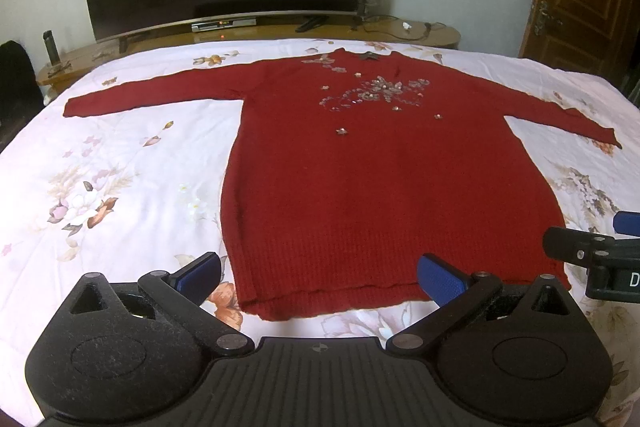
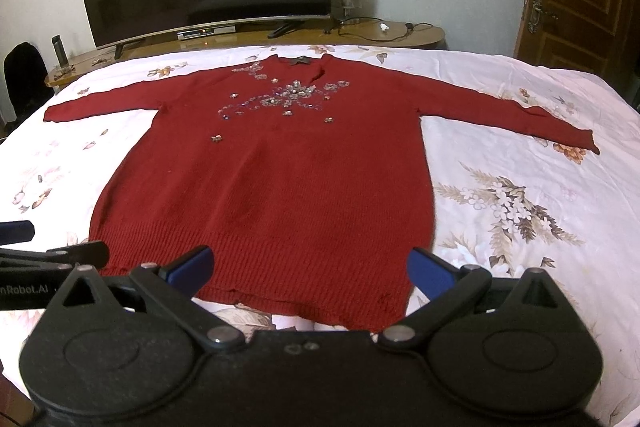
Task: Fold small clothes
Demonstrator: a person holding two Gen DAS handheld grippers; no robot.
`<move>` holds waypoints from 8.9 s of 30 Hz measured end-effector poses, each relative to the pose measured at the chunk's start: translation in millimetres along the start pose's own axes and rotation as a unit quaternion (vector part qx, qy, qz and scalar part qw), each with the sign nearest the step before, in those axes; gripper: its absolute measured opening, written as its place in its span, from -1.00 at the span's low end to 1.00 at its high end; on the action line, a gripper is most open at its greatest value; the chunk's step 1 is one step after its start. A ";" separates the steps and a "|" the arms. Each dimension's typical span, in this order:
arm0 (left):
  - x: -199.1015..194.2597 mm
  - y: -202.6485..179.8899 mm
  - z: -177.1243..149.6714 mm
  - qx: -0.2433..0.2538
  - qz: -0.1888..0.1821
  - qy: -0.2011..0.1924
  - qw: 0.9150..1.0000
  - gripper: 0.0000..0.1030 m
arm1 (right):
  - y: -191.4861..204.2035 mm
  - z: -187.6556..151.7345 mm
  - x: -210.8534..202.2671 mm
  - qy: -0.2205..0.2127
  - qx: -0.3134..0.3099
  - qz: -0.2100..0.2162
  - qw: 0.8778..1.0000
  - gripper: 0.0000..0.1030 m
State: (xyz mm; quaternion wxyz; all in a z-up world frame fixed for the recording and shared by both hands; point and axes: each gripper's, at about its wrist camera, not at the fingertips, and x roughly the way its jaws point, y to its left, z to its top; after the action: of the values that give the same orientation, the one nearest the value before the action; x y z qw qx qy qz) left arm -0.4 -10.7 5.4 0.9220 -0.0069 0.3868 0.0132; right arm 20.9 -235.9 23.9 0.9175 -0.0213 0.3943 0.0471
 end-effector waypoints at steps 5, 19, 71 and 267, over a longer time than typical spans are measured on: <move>0.3 -0.2 0.2 -0.001 0.001 0.001 1.000 1.00 | -1.1 -0.8 0.2 0.000 0.000 0.002 1.000 0.99; -1.6 4.0 3.7 -0.007 -0.003 -0.013 1.000 1.00 | -2.5 0.6 3.7 -0.006 -0.001 -0.001 1.000 0.99; 268.7 98.0 127.6 -0.095 0.098 -0.027 0.990 1.00 | -446.5 63.6 240.5 -0.128 0.468 -0.125 0.866 -0.84; 293.7 350.5 204.3 -0.328 0.077 -0.119 0.934 -0.93 | -247.6 102.1 240.1 -0.082 0.163 -0.032 0.983 -0.22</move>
State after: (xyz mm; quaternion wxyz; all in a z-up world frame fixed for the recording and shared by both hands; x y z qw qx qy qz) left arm 340.6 349.9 -61.9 0.9038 -0.2771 0.2483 0.2114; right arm 284.5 -457.7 -79.6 0.9388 0.1204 0.3195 -0.0455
